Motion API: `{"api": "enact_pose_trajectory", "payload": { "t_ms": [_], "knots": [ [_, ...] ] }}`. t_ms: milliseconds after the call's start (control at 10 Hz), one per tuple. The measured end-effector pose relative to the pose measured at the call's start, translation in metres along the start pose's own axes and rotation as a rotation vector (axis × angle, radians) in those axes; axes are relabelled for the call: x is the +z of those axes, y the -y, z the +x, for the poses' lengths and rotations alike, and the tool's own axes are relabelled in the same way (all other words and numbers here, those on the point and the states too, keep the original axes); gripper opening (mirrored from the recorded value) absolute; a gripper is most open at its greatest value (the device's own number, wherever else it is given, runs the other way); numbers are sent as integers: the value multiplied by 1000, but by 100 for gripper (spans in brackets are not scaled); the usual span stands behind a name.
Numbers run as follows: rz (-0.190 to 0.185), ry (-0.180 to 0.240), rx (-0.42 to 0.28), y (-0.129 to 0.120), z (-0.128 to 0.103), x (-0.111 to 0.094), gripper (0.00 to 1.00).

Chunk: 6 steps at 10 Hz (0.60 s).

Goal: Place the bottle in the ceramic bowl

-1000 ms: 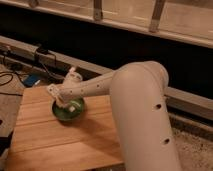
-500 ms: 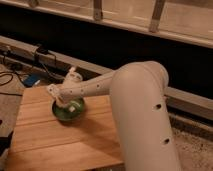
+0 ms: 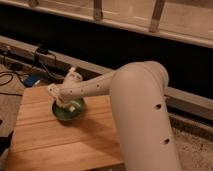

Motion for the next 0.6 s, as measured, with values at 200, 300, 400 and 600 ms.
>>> {"api": "enact_pose_trajectory", "payload": {
  "t_ms": [200,300,400,600],
  "knots": [
    [0,0,0,0,0,0,80],
    [0,0,0,0,0,0,80],
    [0,0,0,0,0,0,80],
    [0,0,0,0,0,0,80]
  ]
}}
